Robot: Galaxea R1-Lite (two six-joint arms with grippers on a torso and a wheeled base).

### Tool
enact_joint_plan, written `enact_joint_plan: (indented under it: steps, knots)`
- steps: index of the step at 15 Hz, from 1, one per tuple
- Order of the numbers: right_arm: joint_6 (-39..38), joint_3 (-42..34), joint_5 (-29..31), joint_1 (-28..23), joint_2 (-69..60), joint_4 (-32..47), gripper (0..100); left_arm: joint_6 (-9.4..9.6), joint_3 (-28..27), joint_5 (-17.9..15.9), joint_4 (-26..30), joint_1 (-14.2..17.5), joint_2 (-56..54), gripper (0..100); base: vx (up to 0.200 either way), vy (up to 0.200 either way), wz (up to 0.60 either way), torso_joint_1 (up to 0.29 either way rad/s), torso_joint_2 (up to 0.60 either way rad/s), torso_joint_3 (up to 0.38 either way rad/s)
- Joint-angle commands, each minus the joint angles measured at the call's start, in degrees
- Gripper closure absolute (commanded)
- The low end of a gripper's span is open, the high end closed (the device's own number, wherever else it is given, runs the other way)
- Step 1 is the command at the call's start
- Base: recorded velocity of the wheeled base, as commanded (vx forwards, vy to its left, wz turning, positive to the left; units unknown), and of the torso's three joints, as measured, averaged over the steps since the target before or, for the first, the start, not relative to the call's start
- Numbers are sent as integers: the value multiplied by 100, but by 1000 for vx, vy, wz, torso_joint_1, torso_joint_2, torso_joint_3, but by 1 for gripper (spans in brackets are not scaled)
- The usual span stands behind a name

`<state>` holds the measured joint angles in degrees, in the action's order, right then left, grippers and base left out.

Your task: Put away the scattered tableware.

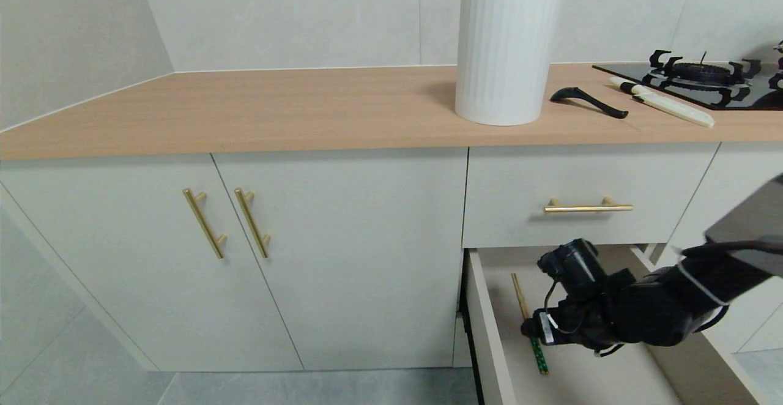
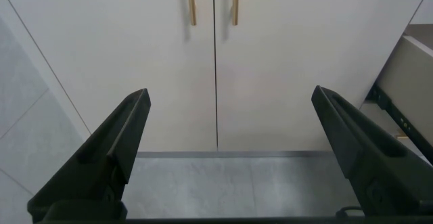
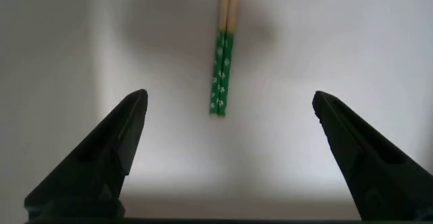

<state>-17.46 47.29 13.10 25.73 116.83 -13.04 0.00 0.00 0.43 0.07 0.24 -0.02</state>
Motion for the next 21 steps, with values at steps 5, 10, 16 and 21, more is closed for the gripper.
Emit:
enact_joint_plan:
  steps: [5, 10, 16, 21]
  knots:
    - [937, -299, -150, -710, -3026, 355, 0, 0, 0, 1, 1, 2, 2, 0, 0, 0, 0, 0, 0, 0]
    - [955, -299, -291, -754, -3378, 338, 0, 0, 0, 1, 1, 2, 2, 0, 0, 0, 0, 0, 0, 0]
    - [1078, -299, -282, -772, -3721, 329, 0, 0, 0, 1, 1, 2, 2, 0, 0, 0, 0, 32, -298, -295]
    - [1183, -273, -449, -1000, -3791, 320, 0, 0, 0, 1, 1, 2, 2, 0, 0, 0, 0, 124, -483, -338]
